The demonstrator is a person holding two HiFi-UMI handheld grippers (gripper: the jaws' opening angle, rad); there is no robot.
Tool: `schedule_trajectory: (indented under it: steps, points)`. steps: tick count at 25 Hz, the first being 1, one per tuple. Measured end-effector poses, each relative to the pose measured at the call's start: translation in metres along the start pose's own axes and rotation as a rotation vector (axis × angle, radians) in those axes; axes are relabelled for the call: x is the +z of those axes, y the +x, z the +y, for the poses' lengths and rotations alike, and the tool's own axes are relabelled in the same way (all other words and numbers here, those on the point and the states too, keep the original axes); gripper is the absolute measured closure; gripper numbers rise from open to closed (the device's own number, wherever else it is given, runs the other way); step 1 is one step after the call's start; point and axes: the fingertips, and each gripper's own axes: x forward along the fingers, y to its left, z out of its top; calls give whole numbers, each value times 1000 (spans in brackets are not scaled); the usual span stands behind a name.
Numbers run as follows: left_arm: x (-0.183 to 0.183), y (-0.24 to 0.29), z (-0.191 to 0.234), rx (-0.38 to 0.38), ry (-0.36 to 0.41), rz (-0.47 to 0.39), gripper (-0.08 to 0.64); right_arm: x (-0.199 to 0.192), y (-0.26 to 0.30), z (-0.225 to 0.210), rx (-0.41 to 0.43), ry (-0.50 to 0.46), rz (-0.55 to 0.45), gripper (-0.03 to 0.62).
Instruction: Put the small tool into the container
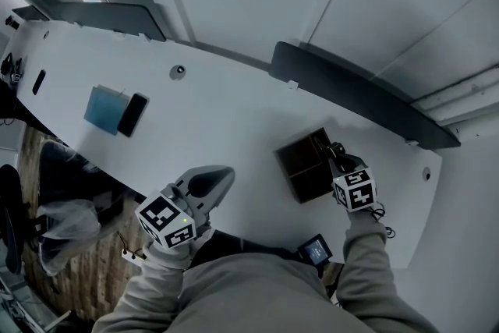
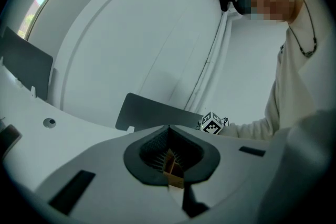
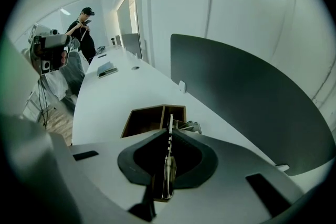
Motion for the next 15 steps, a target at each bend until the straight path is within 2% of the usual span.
schedule_trajectory:
  steps: [3,7,15]
  points:
    - [0,0,1,-1,2,-2,558,-5,8,0,-7,-18,24,551]
    - [-1,0,-2,-4,3,-5,560,-15,18,6,-33,-94,75,551]
    - [-4,-2,-5,-10,1,0,558,-21,33,15,-22,-102,95,551]
